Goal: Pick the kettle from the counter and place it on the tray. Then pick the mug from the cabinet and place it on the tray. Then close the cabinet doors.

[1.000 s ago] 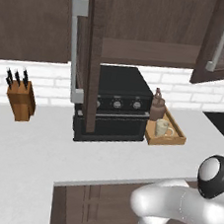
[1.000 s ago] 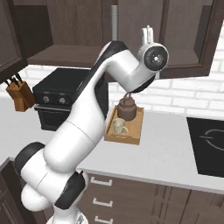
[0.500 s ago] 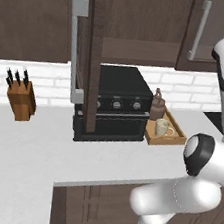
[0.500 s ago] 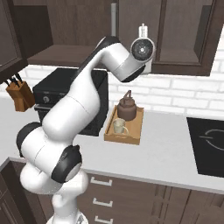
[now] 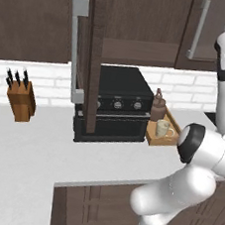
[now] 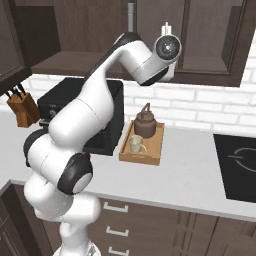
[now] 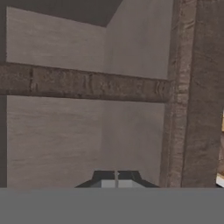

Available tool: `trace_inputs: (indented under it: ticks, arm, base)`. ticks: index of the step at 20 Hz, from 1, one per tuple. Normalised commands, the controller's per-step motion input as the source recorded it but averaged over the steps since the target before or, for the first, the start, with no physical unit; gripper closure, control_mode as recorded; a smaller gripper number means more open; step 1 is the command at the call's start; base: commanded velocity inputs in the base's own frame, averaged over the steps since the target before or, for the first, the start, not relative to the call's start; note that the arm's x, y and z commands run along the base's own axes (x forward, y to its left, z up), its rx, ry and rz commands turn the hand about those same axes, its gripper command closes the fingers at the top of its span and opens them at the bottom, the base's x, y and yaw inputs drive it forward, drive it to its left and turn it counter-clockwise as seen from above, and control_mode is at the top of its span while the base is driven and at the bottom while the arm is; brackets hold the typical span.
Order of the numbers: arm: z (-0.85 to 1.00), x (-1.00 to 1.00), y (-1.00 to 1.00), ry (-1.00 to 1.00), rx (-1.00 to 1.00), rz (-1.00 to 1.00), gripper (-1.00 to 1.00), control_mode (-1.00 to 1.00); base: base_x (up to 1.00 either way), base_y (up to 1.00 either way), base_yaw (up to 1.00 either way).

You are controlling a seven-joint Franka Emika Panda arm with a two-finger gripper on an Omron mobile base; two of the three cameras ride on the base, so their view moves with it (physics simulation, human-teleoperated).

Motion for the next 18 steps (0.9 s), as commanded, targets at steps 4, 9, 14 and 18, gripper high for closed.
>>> trace_inputs:
  ticks: [4,9,14,18]
  arm:
    - [-0.13,0.06,0.14,-0.04,0.01,0.00,1.00,-1.00]
    - [-0.01,-0.91,0.55,-0.19,-0.03,0.03,1.00,-1.00]
    - [-0.12,-1.00,0.98,-0.12,-0.15,0.08,1.00,-1.00]
    - [-0.13,-1.00,1.00,0.00,-0.23,0.07,1.00,-1.00]
  base:
    - [0.00,0.00,0.00]
    - [0.00,0.00,0.00]
    - [0.00,0.00,0.00]
    - [0.00,0.00,0.00]
